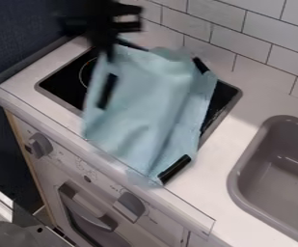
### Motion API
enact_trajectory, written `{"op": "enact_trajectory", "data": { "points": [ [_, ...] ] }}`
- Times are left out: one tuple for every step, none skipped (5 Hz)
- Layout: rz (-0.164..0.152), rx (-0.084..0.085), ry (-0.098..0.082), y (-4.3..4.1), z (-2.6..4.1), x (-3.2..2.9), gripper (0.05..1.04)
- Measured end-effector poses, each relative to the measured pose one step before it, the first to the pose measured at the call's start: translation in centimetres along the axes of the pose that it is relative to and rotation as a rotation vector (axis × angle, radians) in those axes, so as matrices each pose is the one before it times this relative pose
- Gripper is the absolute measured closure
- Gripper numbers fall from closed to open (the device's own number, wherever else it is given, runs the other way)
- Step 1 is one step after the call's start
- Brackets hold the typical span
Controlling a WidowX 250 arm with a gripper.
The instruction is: Unfold the cloth from top right to bottom left
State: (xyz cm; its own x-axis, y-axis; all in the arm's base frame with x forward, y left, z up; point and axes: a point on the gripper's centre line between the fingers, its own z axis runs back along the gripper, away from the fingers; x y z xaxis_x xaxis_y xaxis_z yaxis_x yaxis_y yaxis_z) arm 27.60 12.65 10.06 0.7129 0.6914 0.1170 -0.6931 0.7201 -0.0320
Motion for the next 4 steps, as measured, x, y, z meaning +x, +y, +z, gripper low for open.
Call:
{"op": "enact_trajectory", "data": {
  "points": [
    [0.0188, 0.0076, -0.0316, 3.162, -2.253, 2.099, 1.031],
    [-0.0525, 0.0873, -0.0418, 1.471, -1.129, 1.365, 1.031],
    [0.0099, 0.0525, -0.0603, 1.398, -0.21, 1.393, 1.031],
    [0.0125, 0.0036, 0.026, 1.102, -1.806, 0.497, 1.031]
  ]
}}
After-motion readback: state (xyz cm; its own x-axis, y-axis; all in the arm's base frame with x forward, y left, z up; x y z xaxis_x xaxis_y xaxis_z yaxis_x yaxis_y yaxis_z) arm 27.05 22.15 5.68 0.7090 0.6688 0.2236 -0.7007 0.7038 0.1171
